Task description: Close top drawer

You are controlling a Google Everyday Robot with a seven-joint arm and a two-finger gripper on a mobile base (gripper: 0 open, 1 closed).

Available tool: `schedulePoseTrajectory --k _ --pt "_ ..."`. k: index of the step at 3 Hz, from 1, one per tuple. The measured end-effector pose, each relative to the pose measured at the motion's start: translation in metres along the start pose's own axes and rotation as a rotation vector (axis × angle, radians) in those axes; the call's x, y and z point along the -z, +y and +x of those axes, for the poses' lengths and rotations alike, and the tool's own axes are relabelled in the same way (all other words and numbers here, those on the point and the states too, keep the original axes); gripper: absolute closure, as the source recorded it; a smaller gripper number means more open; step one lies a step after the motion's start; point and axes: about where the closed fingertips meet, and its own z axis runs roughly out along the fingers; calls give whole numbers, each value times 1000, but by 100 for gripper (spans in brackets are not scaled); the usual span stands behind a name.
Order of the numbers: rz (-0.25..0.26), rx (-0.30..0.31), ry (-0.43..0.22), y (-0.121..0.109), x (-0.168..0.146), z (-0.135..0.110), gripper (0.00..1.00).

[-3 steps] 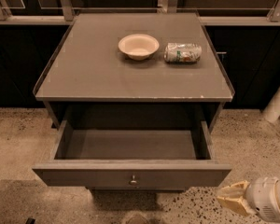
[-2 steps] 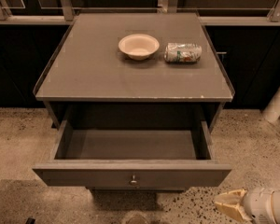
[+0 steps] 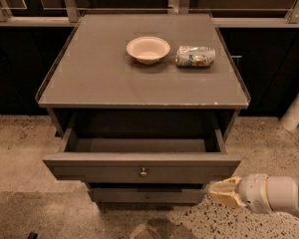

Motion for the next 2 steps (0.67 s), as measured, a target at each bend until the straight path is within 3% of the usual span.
schedulePoseTrajectory --k 1,2 --pt "0 0 0 0 0 0 100" --pt "-14 61 -12 -17 -24 -21 100"
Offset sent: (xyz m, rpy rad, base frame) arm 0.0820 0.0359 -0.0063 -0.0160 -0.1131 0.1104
